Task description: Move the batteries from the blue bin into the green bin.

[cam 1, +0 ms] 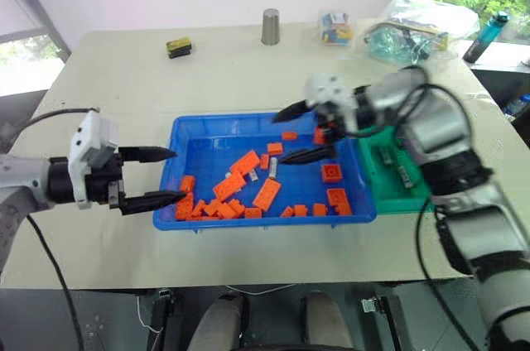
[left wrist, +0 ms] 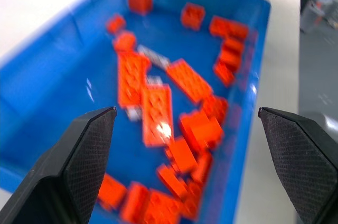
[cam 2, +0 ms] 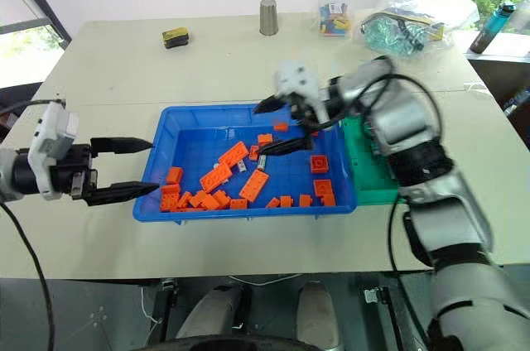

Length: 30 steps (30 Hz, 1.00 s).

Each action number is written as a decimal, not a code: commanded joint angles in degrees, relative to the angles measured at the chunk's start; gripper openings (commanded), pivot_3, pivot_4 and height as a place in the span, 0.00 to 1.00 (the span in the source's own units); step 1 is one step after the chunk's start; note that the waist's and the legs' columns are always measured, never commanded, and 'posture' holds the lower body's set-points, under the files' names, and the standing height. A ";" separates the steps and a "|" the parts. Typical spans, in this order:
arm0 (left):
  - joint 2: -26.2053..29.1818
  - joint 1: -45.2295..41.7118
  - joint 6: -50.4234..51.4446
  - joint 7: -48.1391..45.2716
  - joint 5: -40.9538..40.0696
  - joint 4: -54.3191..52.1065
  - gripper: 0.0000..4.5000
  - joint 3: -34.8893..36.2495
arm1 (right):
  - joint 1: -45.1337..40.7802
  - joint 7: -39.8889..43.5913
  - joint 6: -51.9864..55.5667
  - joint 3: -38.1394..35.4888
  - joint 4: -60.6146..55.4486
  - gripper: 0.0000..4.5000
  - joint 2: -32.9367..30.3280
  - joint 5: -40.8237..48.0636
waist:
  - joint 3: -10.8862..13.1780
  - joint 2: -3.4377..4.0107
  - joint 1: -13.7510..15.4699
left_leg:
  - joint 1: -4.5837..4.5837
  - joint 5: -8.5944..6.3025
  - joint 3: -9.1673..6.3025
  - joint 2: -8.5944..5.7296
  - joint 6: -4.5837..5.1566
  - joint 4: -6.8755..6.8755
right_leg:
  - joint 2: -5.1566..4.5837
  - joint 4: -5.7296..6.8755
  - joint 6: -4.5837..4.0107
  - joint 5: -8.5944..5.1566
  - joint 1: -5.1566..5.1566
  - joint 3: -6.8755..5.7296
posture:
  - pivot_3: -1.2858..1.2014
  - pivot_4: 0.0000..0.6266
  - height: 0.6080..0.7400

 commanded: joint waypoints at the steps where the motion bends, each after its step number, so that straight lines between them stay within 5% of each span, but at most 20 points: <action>1: 1.69 3.57 -1.33 -1.21 1.29 -2.68 1.00 3.79 | -1.68 0.91 -7.19 3.70 5.68 0.99 3.93 -5.40 | 0.00 -0.01 -0.07 | -0.03 0.01 0.00 0.00 -0.01 0.01 | 0.00 0.12 -0.01 0.00 -0.10 0.00 | 0.52 0.24 0.90; 11: 0.27 9.23 -2.88 0.60 2.93 -6.67 1.00 5.31 | -6.15 -0.56 -18.43 5.54 21.73 0.99 15.42 -13.13 | 0.00 -0.01 -1.10 | -0.48 0.13 -0.05 0.01 -0.22 0.09 | 0.05 0.44 -0.07 0.04 -0.70 -0.02 | 0.52 0.24 0.90; 24: -0.82 8.15 -2.70 3.25 2.51 -7.41 1.00 4.91 | -5.03 0.36 -22.35 5.30 27.35 0.99 20.68 -15.58 | 0.00 0.00 -1.49 | -0.47 0.16 -0.09 0.07 -0.27 0.03 | 0.09 0.47 -0.09 0.05 -0.75 -0.06 | 0.52 0.24 0.90; 27: -0.80 8.24 -2.80 3.39 2.53 -7.40 1.00 4.94 | -4.43 0.36 -21.94 4.98 27.07 0.81 21.26 -15.45 | 0.00 0.00 -1.47 | -0.47 0.16 -0.09 0.07 -0.27 0.03 | 0.09 0.47 -0.09 0.05 -0.75 -0.06 | 0.52 0.24 0.90; 30: -0.76 7.88 -2.82 3.55 2.55 -7.22 1.00 4.69 | -4.03 0.68 -21.60 4.79 26.32 0.46 21.49 -15.40 | 0.00 0.00 -1.50 | -0.47 0.16 -0.09 0.07 -0.27 0.03 | 0.09 0.47 -0.10 0.05 -0.76 -0.06 | 0.52 0.24 0.90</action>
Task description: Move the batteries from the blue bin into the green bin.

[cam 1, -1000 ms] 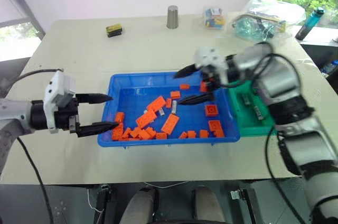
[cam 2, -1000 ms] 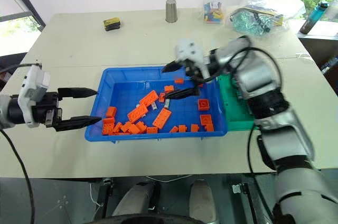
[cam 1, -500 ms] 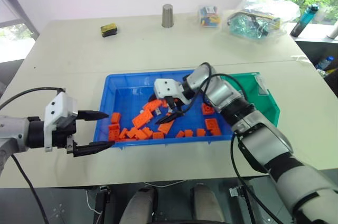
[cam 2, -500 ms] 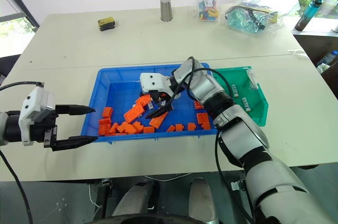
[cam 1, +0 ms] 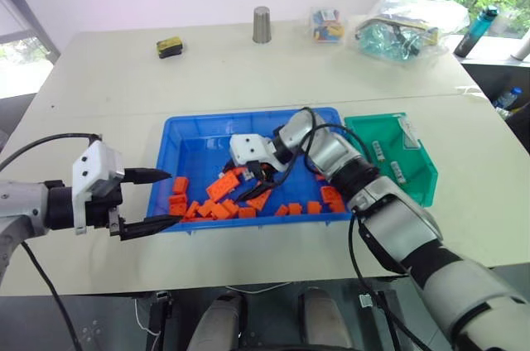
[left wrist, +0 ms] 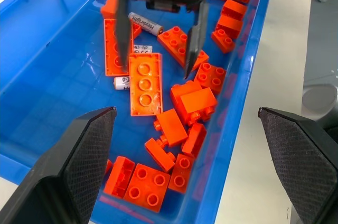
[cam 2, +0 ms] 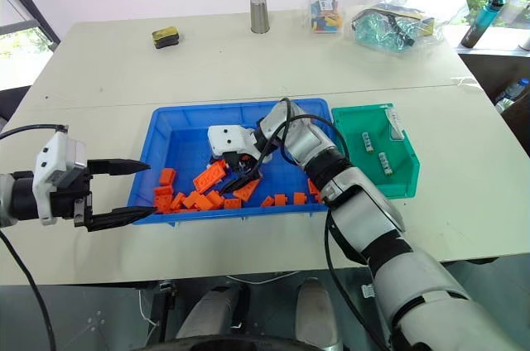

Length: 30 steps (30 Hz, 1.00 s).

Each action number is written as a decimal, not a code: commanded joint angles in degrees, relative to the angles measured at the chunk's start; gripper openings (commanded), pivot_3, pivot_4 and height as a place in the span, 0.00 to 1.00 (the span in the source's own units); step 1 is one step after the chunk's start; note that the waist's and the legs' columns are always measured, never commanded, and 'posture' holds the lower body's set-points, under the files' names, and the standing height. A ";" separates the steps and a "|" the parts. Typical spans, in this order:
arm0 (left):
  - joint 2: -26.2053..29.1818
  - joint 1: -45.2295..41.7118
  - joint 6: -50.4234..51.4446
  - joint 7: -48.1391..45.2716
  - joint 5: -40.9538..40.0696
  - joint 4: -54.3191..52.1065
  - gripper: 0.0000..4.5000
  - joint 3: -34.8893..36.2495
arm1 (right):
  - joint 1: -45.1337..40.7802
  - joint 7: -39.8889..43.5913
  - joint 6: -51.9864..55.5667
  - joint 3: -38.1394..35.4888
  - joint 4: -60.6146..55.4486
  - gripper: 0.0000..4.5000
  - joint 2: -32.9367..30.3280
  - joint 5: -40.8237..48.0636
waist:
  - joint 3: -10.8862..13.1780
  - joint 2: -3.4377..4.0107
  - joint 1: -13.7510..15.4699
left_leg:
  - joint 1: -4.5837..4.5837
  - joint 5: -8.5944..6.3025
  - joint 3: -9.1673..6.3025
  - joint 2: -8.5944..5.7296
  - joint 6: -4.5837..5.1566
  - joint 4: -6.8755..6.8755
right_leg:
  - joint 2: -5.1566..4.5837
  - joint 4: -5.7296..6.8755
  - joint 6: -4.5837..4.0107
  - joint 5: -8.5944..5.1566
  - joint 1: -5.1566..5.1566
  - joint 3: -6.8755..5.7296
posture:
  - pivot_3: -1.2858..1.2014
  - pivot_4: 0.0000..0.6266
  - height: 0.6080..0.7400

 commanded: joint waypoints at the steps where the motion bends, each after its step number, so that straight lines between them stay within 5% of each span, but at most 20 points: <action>1: -0.03 -0.91 -0.93 0.20 -0.46 -0.67 1.00 0.94 | -0.43 0.31 -0.15 -1.67 -1.95 0.35 0.66 0.35 | 0.00 0.00 -0.01 | 0.00 0.00 0.00 0.00 0.00 0.00 | 0.00 0.00 0.00 0.00 0.00 0.00 | 0.52 0.24 0.90; 2: -0.01 -1.22 -0.97 0.27 -0.42 -0.49 1.00 0.75 | -0.41 0.15 0.32 -1.99 -2.21 0.26 0.86 0.60 | 0.00 0.00 -0.01 | 0.00 0.00 0.00 0.00 0.00 0.00 | 0.00 0.00 0.00 0.00 0.00 0.00 | 0.52 0.24 0.90; 10: -0.15 -2.54 -1.55 0.31 0.08 0.43 1.00 -0.37 | -2.53 -3.65 4.76 -5.45 -2.39 0.26 5.64 2.26 | 0.00 0.00 -0.23 | 0.00 0.01 0.00 0.01 -0.01 -0.01 | 0.01 0.02 0.00 0.00 -0.03 0.00 | 0.52 0.24 0.90; 17: -0.91 -3.27 -1.93 1.23 0.25 0.13 1.00 -1.36 | -8.05 -20.98 0.30 -7.16 10.54 0.26 12.66 -2.66 | -0.01 -0.02 -1.30 | 0.00 0.03 -0.07 0.02 -0.05 -0.04 | 0.02 0.19 -0.01 0.00 -0.09 -0.03 | 0.52 0.24 0.90; 23: -1.58 -3.72 -1.59 2.19 -0.53 0.03 1.00 -1.46 | -10.60 -24.06 0.54 -8.11 14.06 0.91 13.80 -3.91 | -0.02 -0.02 -1.56 | 0.00 0.03 -0.12 -0.01 -0.06 -0.04 | 0.01 0.20 -0.02 0.01 -0.07 -0.06 | 0.52 0.24 0.90; 26: -2.04 -4.44 -1.00 2.44 -1.50 0.15 1.00 -1.59 | -9.26 -22.71 6.42 -8.79 8.62 0.91 12.66 -3.01 | -0.01 -0.02 -1.84 | 0.00 0.04 -0.12 0.00 -0.06 -0.05 | 0.02 0.22 -0.02 0.01 -0.10 -0.06 | 0.52 0.24 0.90; 30: -2.03 -6.30 -1.21 1.73 -1.42 3.17 1.00 -2.32 | -0.93 -18.06 35.93 -10.44 -19.31 0.91 7.50 3.43 | -0.02 -0.03 -1.51 | -0.03 0.04 -0.12 0.01 -0.06 -0.04 | 0.01 0.32 -0.02 0.01 -0.15 -0.06 | 0.52 0.24 0.90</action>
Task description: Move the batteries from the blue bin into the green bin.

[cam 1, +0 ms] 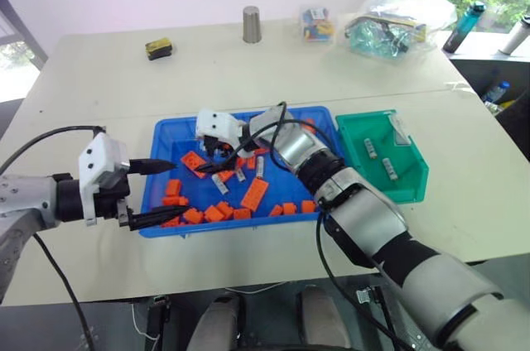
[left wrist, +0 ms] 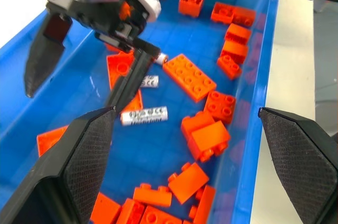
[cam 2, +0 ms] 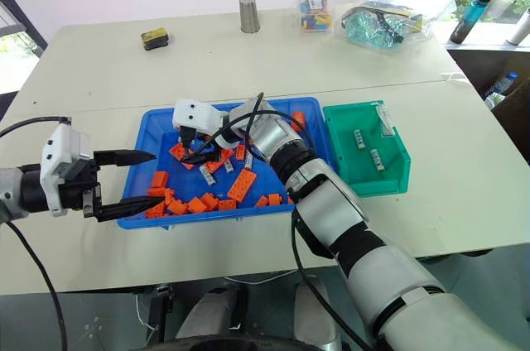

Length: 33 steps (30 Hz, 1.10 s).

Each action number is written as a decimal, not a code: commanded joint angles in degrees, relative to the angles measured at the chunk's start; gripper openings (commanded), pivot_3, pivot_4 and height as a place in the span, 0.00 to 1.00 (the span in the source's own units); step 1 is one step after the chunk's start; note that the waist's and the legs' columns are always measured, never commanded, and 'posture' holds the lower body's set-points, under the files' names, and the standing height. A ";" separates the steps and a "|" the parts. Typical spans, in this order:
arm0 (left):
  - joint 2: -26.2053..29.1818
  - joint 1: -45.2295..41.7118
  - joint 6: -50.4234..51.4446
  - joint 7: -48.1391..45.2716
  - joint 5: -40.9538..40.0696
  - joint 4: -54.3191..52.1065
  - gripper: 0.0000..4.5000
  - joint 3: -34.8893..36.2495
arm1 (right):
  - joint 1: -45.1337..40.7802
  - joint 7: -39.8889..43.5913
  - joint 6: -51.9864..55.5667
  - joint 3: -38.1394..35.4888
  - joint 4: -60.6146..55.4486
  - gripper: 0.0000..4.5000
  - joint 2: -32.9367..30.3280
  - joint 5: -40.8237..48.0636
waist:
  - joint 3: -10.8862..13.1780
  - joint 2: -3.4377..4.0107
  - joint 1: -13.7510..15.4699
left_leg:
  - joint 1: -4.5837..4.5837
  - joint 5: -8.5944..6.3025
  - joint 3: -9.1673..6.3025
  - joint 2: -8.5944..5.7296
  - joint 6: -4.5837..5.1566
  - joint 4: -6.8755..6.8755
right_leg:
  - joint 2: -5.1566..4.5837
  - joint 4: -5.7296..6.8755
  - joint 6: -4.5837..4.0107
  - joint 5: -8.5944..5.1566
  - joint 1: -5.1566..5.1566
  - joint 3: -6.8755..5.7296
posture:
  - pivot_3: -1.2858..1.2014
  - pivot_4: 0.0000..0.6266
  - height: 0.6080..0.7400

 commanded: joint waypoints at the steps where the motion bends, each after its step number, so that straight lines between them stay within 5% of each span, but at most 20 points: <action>1: 0.29 -1.10 -0.68 -1.04 -0.23 2.66 1.00 0.63 | 4.92 2.87 23.47 -1.66 -22.62 0.91 -3.13 5.96 | -0.01 -0.01 0.24 | -0.03 0.00 0.01 -0.01 0.00 0.02 | -0.01 0.01 0.00 0.00 0.00 0.00 | 0.52 0.24 0.90; 5: 1.26 -2.97 -0.68 -2.73 -0.30 6.60 1.00 0.90 | 10.30 1.30 42.75 -0.83 -38.20 0.91 -7.28 10.43 | -0.01 -0.01 0.44 | -0.12 0.00 0.00 -0.04 0.01 0.09 | -0.04 0.06 -0.01 0.00 -0.07 0.01 | 0.52 0.24 0.90; 9: 1.57 -5.36 -1.53 -3.88 1.09 9.44 1.00 -0.83 | 13.25 -2.08 49.11 0.22 -42.38 0.91 -8.38 12.84 | -0.01 -0.02 0.35 | -0.11 0.00 0.02 -0.04 0.01 0.11 | -0.05 0.07 -0.01 0.00 -0.09 0.02 | 0.52 0.24 0.90; 33: 1.42 -2.77 -3.21 -5.35 2.67 7.02 1.00 -1.46 | 11.48 -11.97 39.62 5.63 -24.44 0.91 -3.55 13.46 | -0.04 -0.07 0.22 | -0.17 0.00 0.14 -0.08 0.01 0.12 | -0.12 0.56 -0.01 0.01 -0.44 0.05 | 0.52 0.24 0.90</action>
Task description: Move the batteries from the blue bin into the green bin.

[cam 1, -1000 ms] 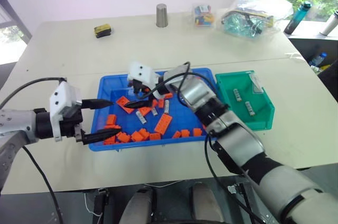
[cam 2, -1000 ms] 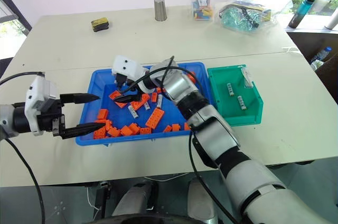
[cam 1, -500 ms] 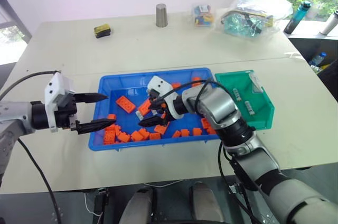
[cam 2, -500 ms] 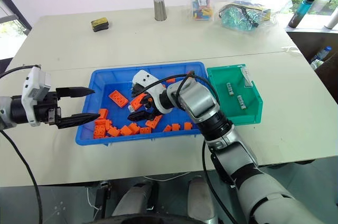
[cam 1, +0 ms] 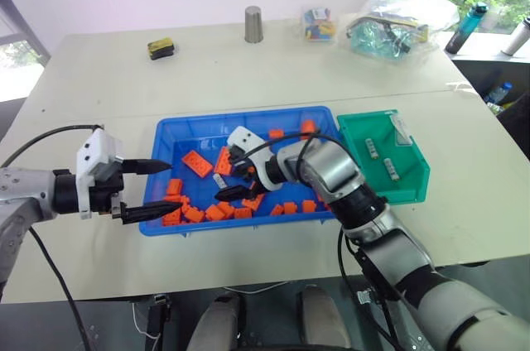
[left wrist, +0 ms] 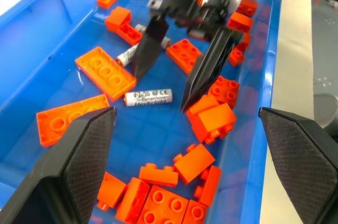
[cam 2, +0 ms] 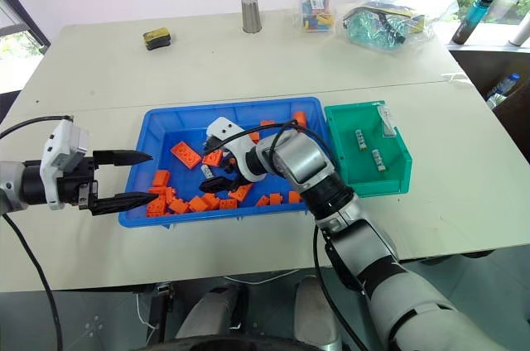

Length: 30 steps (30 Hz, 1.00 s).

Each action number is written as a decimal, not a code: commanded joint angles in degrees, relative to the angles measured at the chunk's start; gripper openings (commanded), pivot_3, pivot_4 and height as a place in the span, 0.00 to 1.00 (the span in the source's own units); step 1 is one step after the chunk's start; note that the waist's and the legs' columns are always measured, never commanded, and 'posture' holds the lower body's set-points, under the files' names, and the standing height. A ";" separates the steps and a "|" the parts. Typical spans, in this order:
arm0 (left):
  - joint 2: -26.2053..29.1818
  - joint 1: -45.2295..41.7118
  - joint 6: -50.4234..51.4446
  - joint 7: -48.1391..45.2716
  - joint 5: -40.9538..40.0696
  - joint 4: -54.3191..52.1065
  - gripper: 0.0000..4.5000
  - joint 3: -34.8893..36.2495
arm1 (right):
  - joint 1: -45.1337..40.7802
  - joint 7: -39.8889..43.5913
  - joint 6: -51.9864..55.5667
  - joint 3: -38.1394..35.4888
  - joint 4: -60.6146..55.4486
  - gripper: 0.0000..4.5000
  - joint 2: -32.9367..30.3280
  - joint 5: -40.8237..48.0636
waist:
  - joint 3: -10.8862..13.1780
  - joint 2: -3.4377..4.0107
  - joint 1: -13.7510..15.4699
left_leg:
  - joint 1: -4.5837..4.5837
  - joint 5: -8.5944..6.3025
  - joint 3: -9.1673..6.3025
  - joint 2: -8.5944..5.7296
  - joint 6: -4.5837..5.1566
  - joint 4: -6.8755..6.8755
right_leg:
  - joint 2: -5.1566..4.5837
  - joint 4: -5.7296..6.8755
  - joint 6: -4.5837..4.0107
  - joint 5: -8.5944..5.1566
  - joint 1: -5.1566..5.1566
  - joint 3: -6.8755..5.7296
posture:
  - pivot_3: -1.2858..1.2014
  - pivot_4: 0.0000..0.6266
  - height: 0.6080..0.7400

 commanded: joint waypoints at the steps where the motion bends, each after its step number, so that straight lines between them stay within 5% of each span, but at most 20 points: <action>1: 0.29 -0.02 -0.70 0.42 -0.27 -1.39 1.00 2.06 | -1.65 -0.54 -3.51 1.52 4.06 0.91 1.39 -1.28 | 0.00 0.00 -0.01 | 0.00 0.00 0.00 0.00 0.00 0.00 | 0.00 0.00 0.00 0.00 0.00 0.00 | 0.52 0.24 0.90; 3: 0.26 0.16 -0.76 0.58 -0.34 -1.57 1.00 2.18 | -1.54 -0.37 -4.27 2.23 4.89 0.91 1.64 -1.67 | 0.00 0.00 0.00 | 0.00 0.00 0.00 0.00 0.00 0.00 | 0.00 0.00 0.00 0.00 0.00 0.00 | 0.52 0.24 0.90; 6: 0.31 0.11 -0.88 0.79 -0.34 -1.49 1.00 2.38 | -0.84 0.43 -4.49 3.17 4.02 0.73 1.34 -1.60 | -0.01 -0.01 0.02 | 0.00 0.00 -0.01 -0.01 0.00 0.01 | 0.00 0.00 0.00 0.00 0.00 0.00 | 0.52 0.24 0.90; 13: 0.01 -0.26 -0.63 0.86 -0.83 -1.60 1.00 1.91 | 0.10 0.98 -3.42 3.53 1.24 0.01 0.32 -1.07 | -0.01 -0.01 -0.01 | 0.00 0.00 -0.01 -0.01 0.00 0.01 | 0.00 0.01 0.00 0.00 0.00 0.00 | 0.52 0.24 0.90; 17: -0.84 -1.52 0.32 1.02 -2.03 -1.90 1.00 0.64 | -1.03 1.69 -0.65 -0.16 -2.87 0.02 -0.99 1.57 | -0.01 -0.01 0.11 | 0.00 0.00 -0.02 -0.01 0.00 0.02 | 0.00 0.01 0.00 0.00 0.00 0.00 | 0.52 0.24 0.90; 22: -2.40 -3.35 1.00 1.17 -3.19 -3.04 1.00 -1.63 | -4.56 1.03 11.23 -14.44 -13.11 0.02 -7.46 9.10 | -0.01 -0.01 0.38 | -0.06 0.00 -0.05 -0.06 0.00 0.09 | -0.03 0.00 0.00 0.00 0.01 -0.01 | 0.52 0.24 0.90; 30: -9.85 -11.47 -0.46 5.31 -2.97 -2.32 1.00 -6.26 | -1.47 -1.91 22.26 -34.51 -20.17 0.02 -32.88 12.63 | -0.02 -0.07 2.71 | -0.09 -0.02 0.04 -0.16 0.04 0.15 | -0.13 -0.06 0.00 0.00 0.05 -0.01 | 0.52 0.24 0.90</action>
